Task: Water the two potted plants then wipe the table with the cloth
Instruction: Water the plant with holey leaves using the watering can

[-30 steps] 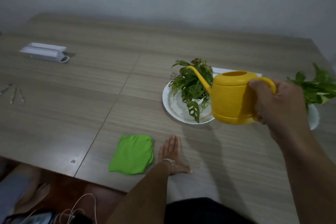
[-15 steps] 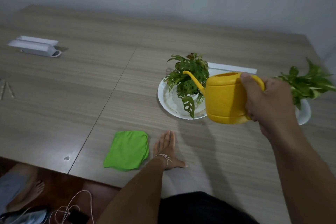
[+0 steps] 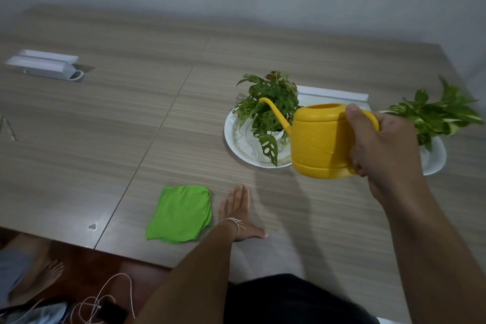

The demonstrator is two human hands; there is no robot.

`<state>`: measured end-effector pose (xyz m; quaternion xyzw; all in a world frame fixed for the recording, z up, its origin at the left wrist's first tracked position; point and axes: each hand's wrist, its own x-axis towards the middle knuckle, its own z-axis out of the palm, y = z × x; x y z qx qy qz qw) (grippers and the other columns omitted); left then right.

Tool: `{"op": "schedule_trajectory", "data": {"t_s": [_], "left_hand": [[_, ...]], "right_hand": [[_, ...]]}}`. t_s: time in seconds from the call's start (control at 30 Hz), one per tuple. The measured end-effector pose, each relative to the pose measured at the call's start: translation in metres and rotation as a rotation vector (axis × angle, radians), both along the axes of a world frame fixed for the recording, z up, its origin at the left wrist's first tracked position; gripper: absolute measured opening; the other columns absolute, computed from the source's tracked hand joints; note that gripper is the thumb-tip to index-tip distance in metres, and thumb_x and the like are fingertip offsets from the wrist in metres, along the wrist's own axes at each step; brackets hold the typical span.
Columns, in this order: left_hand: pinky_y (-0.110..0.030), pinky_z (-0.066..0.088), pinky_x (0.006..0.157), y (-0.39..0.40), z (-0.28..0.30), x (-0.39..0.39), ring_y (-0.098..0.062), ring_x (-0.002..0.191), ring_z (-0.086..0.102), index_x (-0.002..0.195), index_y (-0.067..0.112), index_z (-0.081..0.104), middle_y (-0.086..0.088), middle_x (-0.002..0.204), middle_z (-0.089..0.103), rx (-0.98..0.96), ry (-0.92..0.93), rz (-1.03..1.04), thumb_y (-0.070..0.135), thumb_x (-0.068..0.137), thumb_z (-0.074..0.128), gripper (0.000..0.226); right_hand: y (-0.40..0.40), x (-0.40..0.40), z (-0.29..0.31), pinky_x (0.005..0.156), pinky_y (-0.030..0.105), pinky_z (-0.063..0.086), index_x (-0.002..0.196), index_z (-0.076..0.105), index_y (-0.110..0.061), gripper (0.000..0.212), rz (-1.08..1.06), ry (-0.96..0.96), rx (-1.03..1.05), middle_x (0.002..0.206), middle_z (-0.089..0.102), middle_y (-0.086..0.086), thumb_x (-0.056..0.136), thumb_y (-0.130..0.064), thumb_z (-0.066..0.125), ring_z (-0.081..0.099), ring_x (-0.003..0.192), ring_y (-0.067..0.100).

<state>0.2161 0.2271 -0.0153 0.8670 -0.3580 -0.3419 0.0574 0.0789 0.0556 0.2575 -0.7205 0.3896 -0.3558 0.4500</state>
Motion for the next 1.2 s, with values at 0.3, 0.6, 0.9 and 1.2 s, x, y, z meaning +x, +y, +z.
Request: {"op": "schedule_trajectory", "data": {"t_s": [0.3,0.6,0.9,1.2], "left_hand": [[-0.043,-0.01,0.123,0.0,-0.002,-0.007,-0.019,0.151,-0.025,0.155,0.024,-0.023,0.003,0.163,-0.03,-0.026,-0.071,0.037,0.071,0.063,0.072,0.14],[-0.033,0.007,0.122,-0.102,0.04,-0.084,-0.028,0.155,-0.003,0.157,0.008,-0.01,-0.012,0.168,-0.007,-0.311,-0.02,-0.097,0.041,0.091,0.066,0.107],[-0.033,0.007,0.123,-0.204,0.053,-0.182,-0.026,0.155,-0.004,0.159,0.021,-0.008,-0.013,0.168,-0.006,-0.3,0.144,-0.311,0.052,0.089,0.066,0.107],[-0.036,0.007,0.123,-0.242,0.039,-0.233,-0.023,0.155,-0.006,0.16,0.022,0.002,-0.009,0.168,-0.002,-0.326,0.221,-0.267,0.059,0.082,0.069,0.109]], "right_hand": [[0.019,-0.052,-0.012,0.044,0.029,0.036,0.05,0.045,-0.028,0.059,-0.01,-0.183,0.056,0.039,0.043,-0.002,0.107,-0.043,0.044,0.043,0.039,0.021],[-0.004,-0.145,-0.058,0.049,0.033,0.046,0.057,0.043,-0.017,0.058,-0.218,-0.144,0.071,0.05,0.056,0.012,0.108,-0.041,0.035,0.054,0.049,0.02],[-0.06,-0.261,-0.147,0.063,0.037,0.039,0.067,0.048,-0.008,0.061,-0.461,-0.02,0.156,0.063,0.05,0.003,0.1,-0.056,0.031,0.047,0.059,0.012],[-0.112,-0.319,-0.223,0.071,0.041,0.045,0.072,0.057,-0.02,0.057,-0.489,0.091,0.243,0.075,0.063,0.004,0.098,-0.064,0.03,0.06,0.074,0.023]]}}
